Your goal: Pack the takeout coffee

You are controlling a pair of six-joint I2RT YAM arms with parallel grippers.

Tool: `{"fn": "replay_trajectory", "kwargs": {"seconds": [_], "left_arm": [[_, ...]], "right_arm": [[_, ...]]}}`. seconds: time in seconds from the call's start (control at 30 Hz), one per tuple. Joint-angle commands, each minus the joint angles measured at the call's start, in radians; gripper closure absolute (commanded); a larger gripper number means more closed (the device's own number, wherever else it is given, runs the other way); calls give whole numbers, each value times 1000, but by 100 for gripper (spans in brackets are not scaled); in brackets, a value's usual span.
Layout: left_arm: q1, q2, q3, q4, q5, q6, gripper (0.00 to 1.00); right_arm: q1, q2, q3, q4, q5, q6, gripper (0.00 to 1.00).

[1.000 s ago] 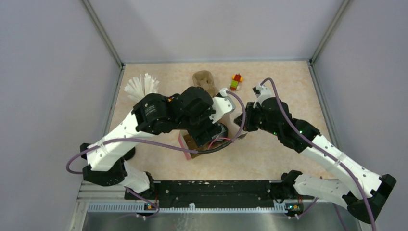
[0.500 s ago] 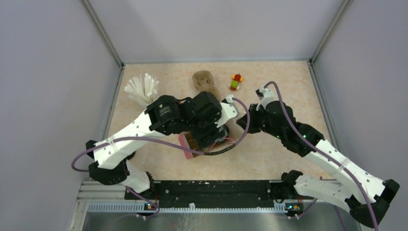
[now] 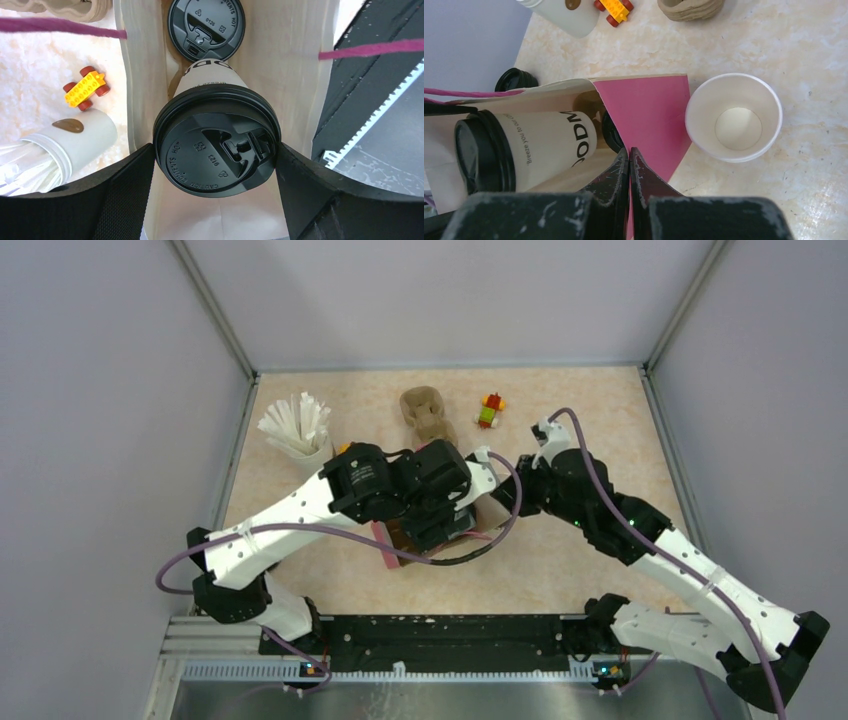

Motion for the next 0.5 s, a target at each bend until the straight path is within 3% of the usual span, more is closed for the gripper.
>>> {"fn": "replay_trajectory", "kwargs": {"seconds": [0.0, 0.47], "left_arm": [[-5, 24, 7, 45, -78, -10, 61], [-13, 38, -64, 105, -154, -1, 64]], "right_arm": [[-9, -17, 6, 73, -19, 5, 100], [-9, -96, -36, 105, -11, -92, 100]]}}
